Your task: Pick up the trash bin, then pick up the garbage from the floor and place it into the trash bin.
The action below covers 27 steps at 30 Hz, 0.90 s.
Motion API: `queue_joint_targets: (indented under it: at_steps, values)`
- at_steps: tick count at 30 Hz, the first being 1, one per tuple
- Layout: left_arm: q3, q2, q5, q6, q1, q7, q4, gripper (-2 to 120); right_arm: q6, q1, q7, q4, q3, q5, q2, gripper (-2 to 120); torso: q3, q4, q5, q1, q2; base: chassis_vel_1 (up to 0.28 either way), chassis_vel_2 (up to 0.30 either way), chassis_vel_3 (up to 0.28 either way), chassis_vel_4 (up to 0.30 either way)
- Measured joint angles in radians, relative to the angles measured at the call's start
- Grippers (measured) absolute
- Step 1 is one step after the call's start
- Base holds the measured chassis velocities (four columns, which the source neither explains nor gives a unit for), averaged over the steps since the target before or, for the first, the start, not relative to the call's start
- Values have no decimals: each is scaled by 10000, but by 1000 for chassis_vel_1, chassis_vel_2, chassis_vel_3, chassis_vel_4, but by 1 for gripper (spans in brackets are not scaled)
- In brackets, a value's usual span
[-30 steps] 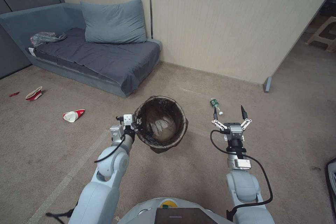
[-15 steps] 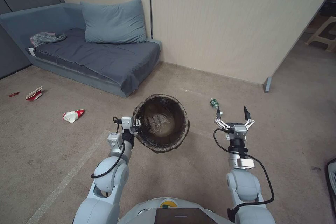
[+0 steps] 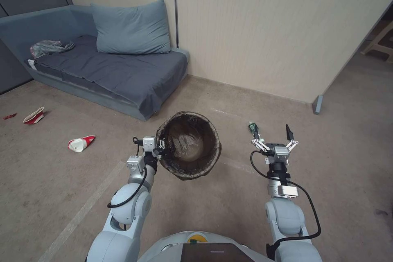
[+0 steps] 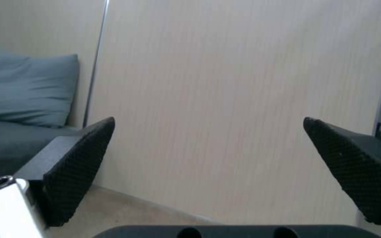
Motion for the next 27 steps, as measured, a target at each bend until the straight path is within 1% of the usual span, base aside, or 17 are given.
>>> queue_joint_targets:
  at_steps: [2, 3, 6, 8, 10, 11, 12, 13, 16, 17, 18, 21, 27]
  values:
    - [0, 4, 0, -1, -5, 1, 2, 2, 0, 0, -1, 0, 1, 0, 0, 100, 0, -1, 0, 0, 0, -247, 245, 237, -233]
    - [-8, 13, 0, -2, -14, -7, 9, 2, 0, 2, -11, -1, 0, -4, 0, 100, 0, 4, 6, 0, 0, -247, 275, 244, -278]
    - [-12, 19, 1, -7, -23, -19, 19, 2, 1, 6, -12, -3, 3, -4, 2, 100, 0, 4, 3, 1, 0, -277, 277, 301, -262]
    - [-2, 20, 0, -13, -22, -21, 21, 2, 16, 4, -12, -6, 6, -4, 3, 100, 1, 0, 2, 1, 0, -282, 283, 271, -298]
    - [-4, 21, 1, -15, -21, -28, 21, 2, 19, 4, -19, -6, 5, -6, 2, 100, 0, 3, 6, 1, 1, -287, 287, 272, -299]
    - [-2, 21, 1, -17, -21, -30, 22, 2, 31, 4, -17, -5, 6, -9, -3, 100, 1, 2, -3, 1, 0, -259, 310, 287, -284]
    - [-2, 21, 1, -17, -21, -30, 22, 2, 31, 4, -17, -5, 6, -9, -3, 100, 1, 2, -3, 1, 0, -259, 310, 287, -284]
    - [-2, 22, 1, -17, -21, -35, 28, 2, 49, 4, -9, -9, 7, -35, -3, 100, 1, 3, 3, 1, 0, -259, 272, 297, -284]
    - [-6, 24, 1, -17, -26, -55, 29, 2, 220, 26, 26, -66, 8, -96, -6, 100, 2, 0, 0, 1, 0, -273, 231, 266, -262]
    - [-7, 26, 0, -17, -27, -58, 29, 2, 379, 73, 48, -131, 8, -179, -6, 100, 3, 4, 4, 2, 0, -212, 211, 196, -231]
    - [-5, 27, 0, -17, -27, -59, 29, 2, 491, 106, 54, -170, 14, -240, -8, 100, 3, 4, 5, 3, 0, -194, 220, 196, -231]
    - [-7, 25, 0, -14, -28, -67, 29, 2, 703, 155, 54, -233, 19, -285, -33, 100, 4, 3, 3, 3, 0, -129, 153, 71, -89]
    - [15, 26, 30, 0, 13, -73, 28, 2, 850, 255, 141, -300, 28, -437, -95, 100, -1, 0, 3, 0, 0, 14, -7, -14, 4]
